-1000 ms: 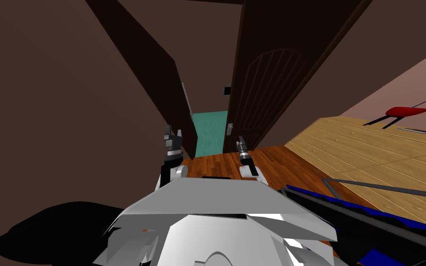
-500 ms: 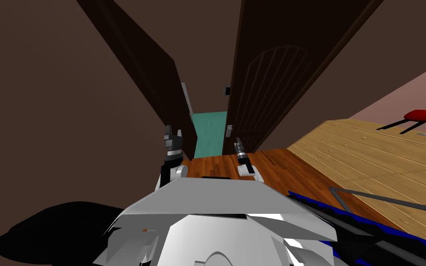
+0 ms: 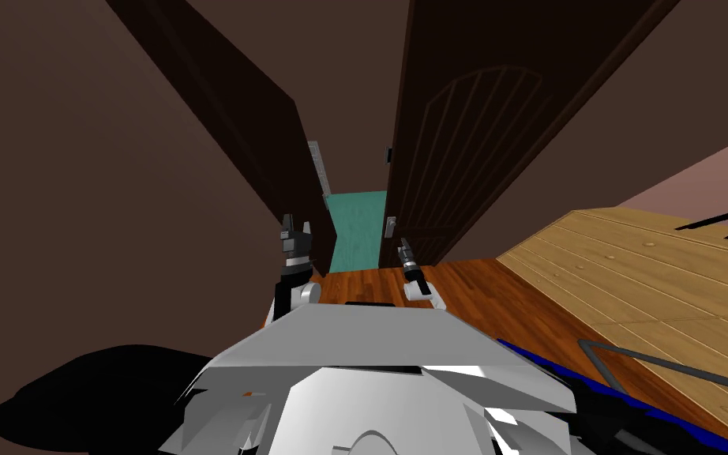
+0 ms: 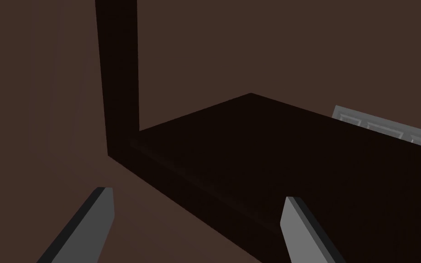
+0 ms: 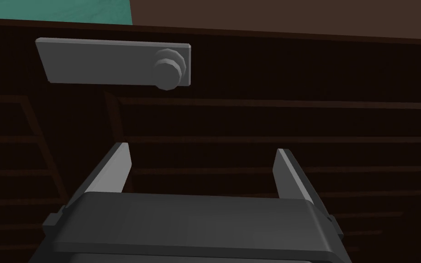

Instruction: Push the door open

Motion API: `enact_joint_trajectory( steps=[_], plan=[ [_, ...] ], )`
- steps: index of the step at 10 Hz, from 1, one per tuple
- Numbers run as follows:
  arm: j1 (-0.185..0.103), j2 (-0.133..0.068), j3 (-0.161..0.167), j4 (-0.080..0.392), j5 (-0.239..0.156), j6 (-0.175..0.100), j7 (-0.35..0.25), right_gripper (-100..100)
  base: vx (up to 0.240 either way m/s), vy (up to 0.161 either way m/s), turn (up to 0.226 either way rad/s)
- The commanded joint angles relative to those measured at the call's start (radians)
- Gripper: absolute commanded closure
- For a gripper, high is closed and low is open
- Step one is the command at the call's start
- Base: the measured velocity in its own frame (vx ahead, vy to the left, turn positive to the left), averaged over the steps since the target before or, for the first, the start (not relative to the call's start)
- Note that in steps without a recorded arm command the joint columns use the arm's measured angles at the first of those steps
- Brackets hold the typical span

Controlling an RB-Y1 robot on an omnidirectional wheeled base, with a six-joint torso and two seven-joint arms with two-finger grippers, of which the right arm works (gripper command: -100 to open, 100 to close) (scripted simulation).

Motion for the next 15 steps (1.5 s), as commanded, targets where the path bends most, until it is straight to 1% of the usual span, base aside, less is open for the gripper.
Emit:
enact_joint_trajectory(
  steps=[1, 6, 7, 11, 15],
  plan=[
    [-0.016, -0.004, 0.002, 0.036, -0.003, 0.001, -0.005, -100, 0.118, -0.109, 0.059],
    [-0.055, -0.001, 0.010, 0.125, -0.006, 0.010, -0.011, -100, 0.121, -0.076, 0.041],
    [-0.048, -0.003, 0.009, 0.112, -0.006, 0.007, -0.010, -100, 0.068, -0.037, 0.016],
    [-0.069, -0.002, -0.004, 0.145, -0.008, -0.001, -0.008, -100, 0.206, 0.005, 0.023],
    [-0.089, 0.006, -0.018, 0.175, -0.009, -0.009, -0.005, -100, 0.192, 0.021, 0.024]
  ],
)
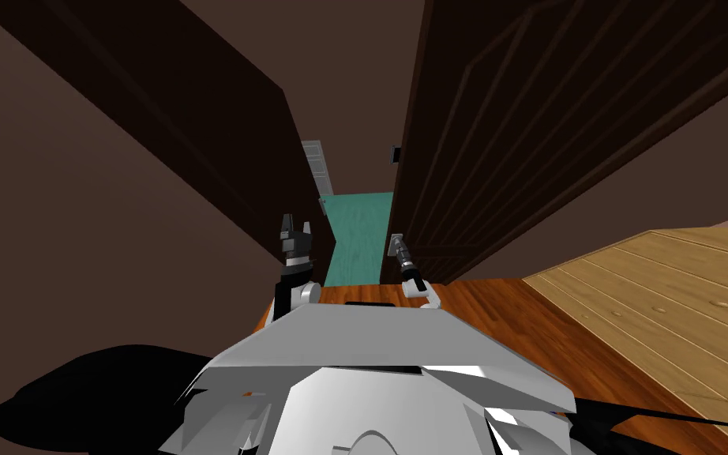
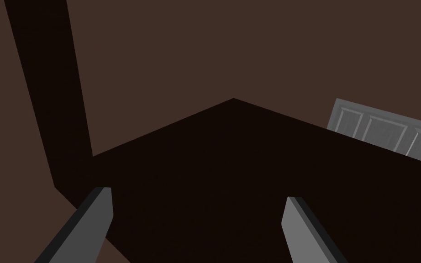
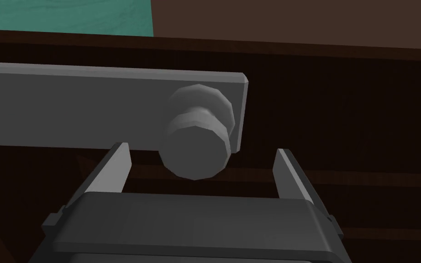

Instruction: Push the door open

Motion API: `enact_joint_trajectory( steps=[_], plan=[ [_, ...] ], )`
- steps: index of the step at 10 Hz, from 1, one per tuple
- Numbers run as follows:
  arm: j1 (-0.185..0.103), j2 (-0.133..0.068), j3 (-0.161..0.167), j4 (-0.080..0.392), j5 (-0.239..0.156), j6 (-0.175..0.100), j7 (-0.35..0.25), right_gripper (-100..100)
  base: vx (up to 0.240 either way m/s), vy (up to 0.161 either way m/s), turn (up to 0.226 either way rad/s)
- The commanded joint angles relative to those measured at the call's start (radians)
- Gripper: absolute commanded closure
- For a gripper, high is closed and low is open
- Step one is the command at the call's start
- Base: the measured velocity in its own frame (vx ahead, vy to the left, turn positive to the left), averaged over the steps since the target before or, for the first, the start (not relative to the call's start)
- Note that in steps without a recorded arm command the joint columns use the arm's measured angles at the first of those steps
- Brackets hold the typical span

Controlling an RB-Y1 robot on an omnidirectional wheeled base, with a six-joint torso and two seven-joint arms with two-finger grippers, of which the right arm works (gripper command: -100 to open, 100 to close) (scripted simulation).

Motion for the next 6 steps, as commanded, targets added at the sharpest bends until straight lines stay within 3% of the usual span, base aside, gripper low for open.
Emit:
enact_joint_trajectory(
  steps=[1, 3, 4, 6],
  plan=[
    [-0.006, 0.003, -0.004, 0.009, -0.001, -0.002, 0.001, -100, 0.194, 0.014, 0.015],
    [-0.008, 0.004, -0.005, 0.012, -0.001, -0.004, 0.001, -100, 0.135, -0.018, 0.012],
    [-0.008, 0.004, -0.005, 0.012, -0.001, -0.004, 0.001, 100, -0.009, 0.003, -0.007],
    [-0.008, 0.004, -0.005, 0.012, -0.001, -0.004, 0.001, 100, -0.030, 0.004, 0.001]
  ],
)
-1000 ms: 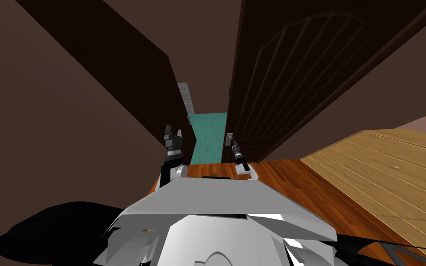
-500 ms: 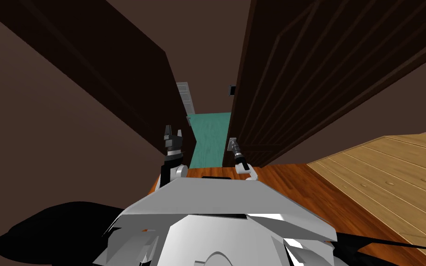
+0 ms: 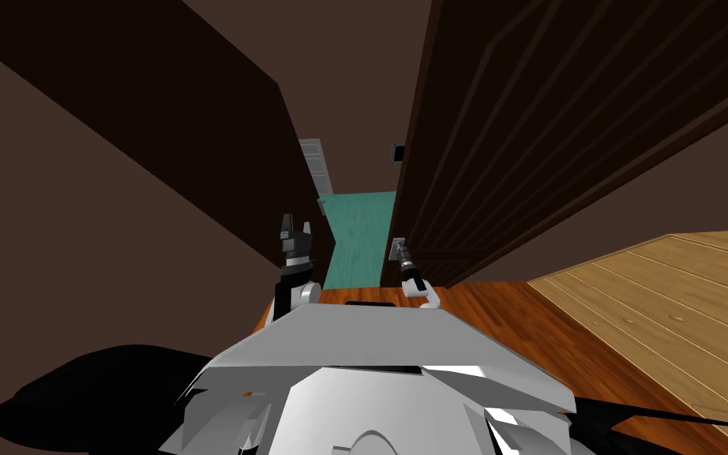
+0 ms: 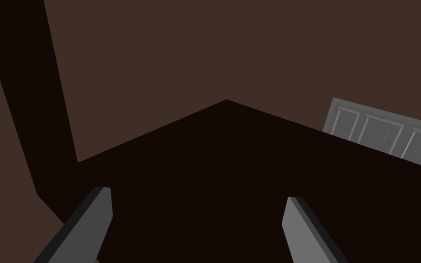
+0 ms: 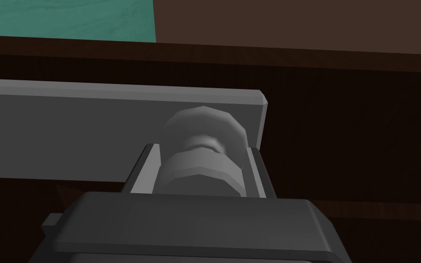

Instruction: Push the door open

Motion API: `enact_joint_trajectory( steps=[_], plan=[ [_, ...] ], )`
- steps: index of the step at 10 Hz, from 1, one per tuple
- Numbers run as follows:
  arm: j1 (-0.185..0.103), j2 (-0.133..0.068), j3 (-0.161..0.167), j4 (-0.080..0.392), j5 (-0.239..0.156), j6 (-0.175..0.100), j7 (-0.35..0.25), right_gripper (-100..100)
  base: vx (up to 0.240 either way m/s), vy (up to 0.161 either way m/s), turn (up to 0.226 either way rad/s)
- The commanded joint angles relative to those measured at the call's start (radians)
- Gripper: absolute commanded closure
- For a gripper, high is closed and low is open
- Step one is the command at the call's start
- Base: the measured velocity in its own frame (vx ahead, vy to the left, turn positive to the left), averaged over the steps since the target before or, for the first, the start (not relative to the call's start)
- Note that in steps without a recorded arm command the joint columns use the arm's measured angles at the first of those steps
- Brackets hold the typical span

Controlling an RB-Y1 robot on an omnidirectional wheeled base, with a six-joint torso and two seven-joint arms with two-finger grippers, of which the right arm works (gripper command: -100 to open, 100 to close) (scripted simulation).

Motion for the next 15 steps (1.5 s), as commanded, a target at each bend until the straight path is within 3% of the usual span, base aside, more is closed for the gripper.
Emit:
enact_joint_trajectory(
  steps=[1, 3, 7, 15],
  plan=[
    [0.001, 0.001, 0.001, 0.000, 0.000, 0.000, 0.000, 100, -0.014, 0.000, -0.003],
    [0.001, 0.001, 0.001, 0.000, 0.000, 0.000, 0.000, 100, -0.003, 0.000, -0.001],
    [-0.005, -0.007, -0.035, 0.012, -0.005, 0.003, 0.006, 100, 0.153, 0.066, -0.046],
    [-0.028, -0.014, -0.132, 0.037, -0.020, 0.007, 0.022, 100, 0.185, 0.078, -0.065]
  ],
)
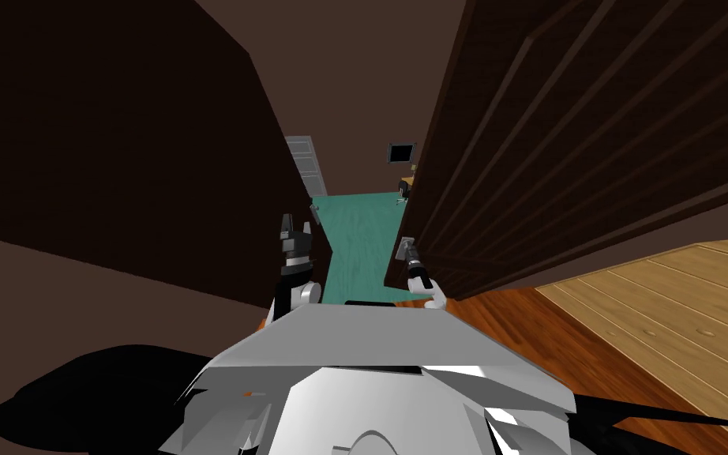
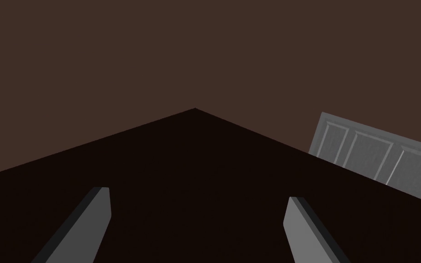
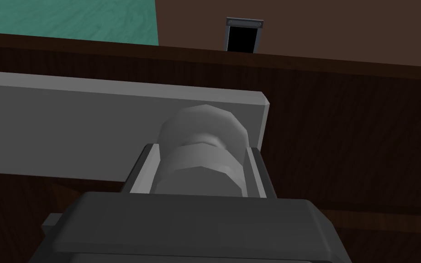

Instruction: Push the door open

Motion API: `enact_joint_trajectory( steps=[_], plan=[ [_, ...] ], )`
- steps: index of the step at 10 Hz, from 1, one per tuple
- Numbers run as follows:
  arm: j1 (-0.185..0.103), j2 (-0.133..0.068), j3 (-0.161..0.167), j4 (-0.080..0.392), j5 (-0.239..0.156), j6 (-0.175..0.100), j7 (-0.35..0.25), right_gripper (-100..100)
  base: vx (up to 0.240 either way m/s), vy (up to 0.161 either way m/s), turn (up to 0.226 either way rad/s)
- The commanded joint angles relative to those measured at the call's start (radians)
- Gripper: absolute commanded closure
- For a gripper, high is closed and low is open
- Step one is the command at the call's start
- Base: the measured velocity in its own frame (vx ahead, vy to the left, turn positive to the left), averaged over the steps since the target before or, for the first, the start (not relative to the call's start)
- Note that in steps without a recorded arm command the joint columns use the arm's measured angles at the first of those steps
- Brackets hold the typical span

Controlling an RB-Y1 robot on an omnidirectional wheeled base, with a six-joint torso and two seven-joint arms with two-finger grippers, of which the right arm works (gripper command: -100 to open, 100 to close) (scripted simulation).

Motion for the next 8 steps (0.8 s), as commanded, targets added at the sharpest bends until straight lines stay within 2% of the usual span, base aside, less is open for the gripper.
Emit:
enact_joint_trajectory(
  steps=[1, 8],
  plan=[
    [0.000, -0.003, -0.035, 0.003, -0.003, -0.004, 0.007, 100, 0.138, 0.092, -0.080],
    [-0.016, 0.000, -0.099, 0.020, -0.013, -0.002, 0.018, 100, 0.120, 0.070, -0.057]
  ],
)
